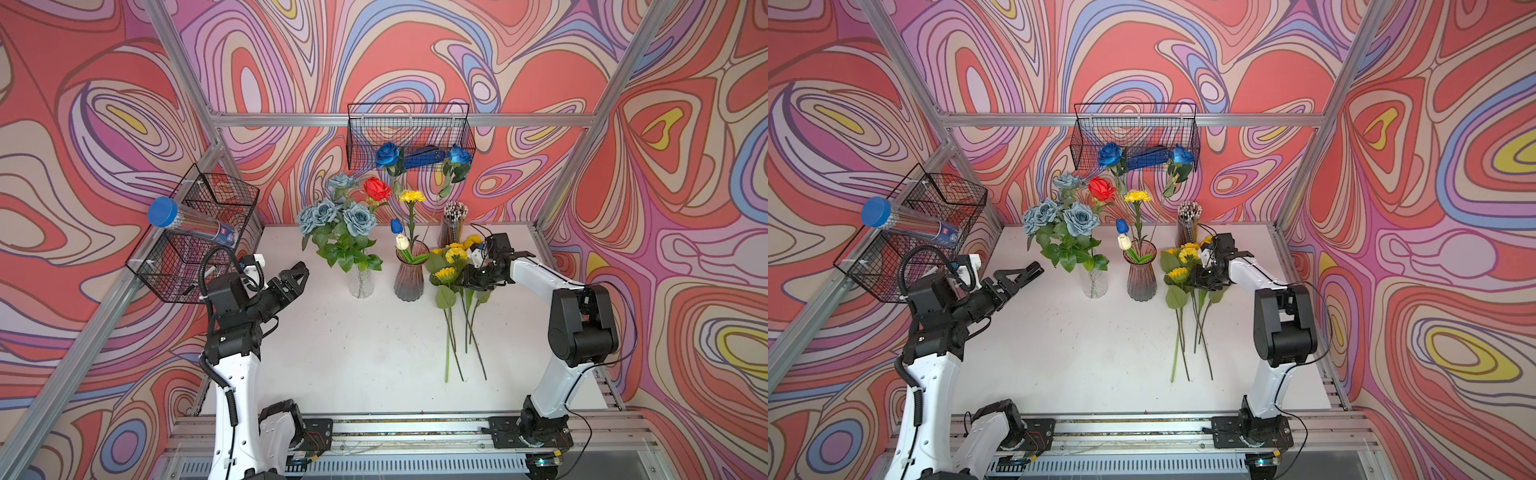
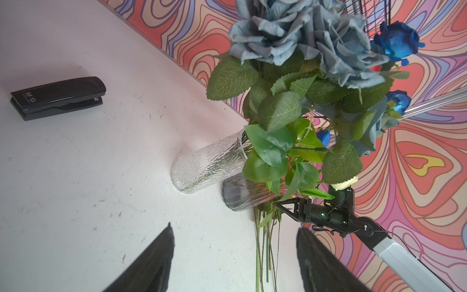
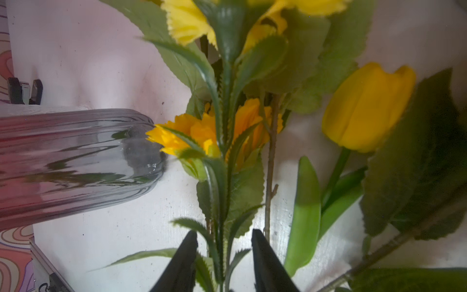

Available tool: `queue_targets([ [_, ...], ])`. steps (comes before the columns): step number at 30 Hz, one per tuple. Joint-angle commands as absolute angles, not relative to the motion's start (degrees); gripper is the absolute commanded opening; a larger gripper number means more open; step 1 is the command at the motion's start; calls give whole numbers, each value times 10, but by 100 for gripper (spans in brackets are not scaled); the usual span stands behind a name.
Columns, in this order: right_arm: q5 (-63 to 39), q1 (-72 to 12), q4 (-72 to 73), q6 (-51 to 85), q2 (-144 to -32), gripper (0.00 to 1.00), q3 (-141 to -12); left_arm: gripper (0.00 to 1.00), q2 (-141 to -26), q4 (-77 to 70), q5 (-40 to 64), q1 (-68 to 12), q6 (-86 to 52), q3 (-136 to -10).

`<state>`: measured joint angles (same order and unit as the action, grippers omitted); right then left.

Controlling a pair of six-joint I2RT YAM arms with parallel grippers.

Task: Pick out yellow flowers from the vase
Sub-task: Place the flower at the center of the board.

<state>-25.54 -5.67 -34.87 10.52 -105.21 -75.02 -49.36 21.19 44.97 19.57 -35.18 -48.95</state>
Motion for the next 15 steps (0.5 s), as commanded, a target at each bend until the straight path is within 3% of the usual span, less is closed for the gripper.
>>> queue_targets([
  [1, -241, -55, -364, 95, -1026, 39, -761, 77, -490, 198, 459, 201, -352, -484],
  [9, -225, -55, -382, 83, -984, 44, -772, 77, -490, 197, 457, 200, -352, -482],
  [11, -218, -56, -399, 76, -979, 56, -787, 77, -492, 193, 458, 200, -354, -479],
  [12, -218, -56, -407, 75, -976, 90, -794, 77, -493, 191, 458, 200, -355, -478],
  [13, -221, -56, -417, 72, -974, 98, -803, 77, -494, 189, 458, 200, -357, -476],
  [15, -221, -59, -427, 69, -969, 99, -815, 77, -496, 185, 457, 200, -358, -473],
])
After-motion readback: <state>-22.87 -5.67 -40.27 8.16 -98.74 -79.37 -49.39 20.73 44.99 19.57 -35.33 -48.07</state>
